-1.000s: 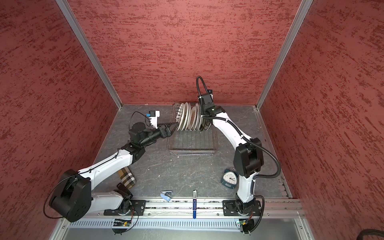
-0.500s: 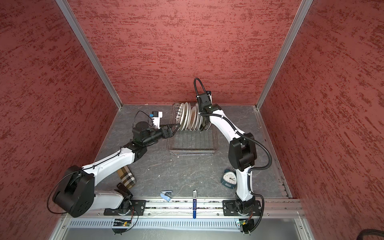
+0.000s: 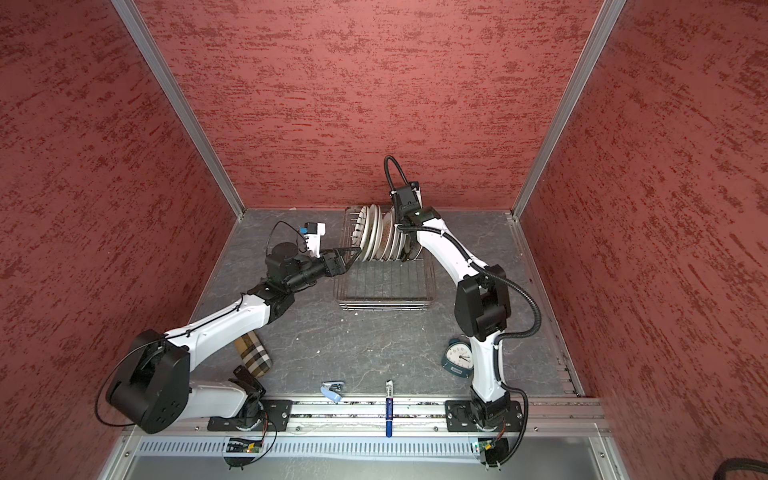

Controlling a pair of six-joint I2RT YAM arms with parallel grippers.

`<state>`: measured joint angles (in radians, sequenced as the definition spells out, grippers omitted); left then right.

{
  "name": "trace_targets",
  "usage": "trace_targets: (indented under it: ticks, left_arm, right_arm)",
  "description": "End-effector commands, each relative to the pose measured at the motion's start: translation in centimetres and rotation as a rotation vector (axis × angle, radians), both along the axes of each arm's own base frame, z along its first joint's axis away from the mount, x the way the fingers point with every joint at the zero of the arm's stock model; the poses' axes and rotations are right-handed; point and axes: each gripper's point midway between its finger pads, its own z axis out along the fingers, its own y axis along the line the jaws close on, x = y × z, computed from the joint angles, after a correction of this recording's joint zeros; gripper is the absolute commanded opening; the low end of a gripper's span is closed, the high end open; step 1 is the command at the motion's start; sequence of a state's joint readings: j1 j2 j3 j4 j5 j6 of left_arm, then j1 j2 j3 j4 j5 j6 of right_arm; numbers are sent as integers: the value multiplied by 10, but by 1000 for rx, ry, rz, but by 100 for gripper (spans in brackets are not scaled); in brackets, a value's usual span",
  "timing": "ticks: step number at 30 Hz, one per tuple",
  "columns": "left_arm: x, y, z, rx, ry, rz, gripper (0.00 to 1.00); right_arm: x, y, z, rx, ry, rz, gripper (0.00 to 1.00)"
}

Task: Unload the plates from the dish rack
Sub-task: 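Grasp the brown-rimmed patterned plate rim with the right gripper while left gripper waits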

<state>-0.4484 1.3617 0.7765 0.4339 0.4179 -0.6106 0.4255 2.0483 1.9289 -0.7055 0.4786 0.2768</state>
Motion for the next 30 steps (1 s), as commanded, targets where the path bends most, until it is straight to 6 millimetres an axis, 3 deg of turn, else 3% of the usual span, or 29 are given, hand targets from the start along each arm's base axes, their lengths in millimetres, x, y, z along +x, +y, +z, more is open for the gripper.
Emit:
trace_targets:
  ticks: [1, 3, 14, 23, 30]
  left_arm:
    - [4, -5, 10, 12, -48, -15, 99]
    - [5, -7, 11, 21, -51, -19, 99]
    - [7, -2, 11, 32, -55, 10, 99]
    - [10, -2, 10, 31, -44, 22, 99]
    - [9, 2, 14, 26, -45, 43, 99]
  right_arm:
    - [14, 4, 6, 20, -40, -18, 4]
    - [16, 4, 15, 5, -59, -16, 0]
    - [18, 7, 71, -56, -169, -25, 0]
    - [4, -4, 122, -108, -252, -60, 0]
    - [-13, -16, 141, -155, -269, -90, 0]
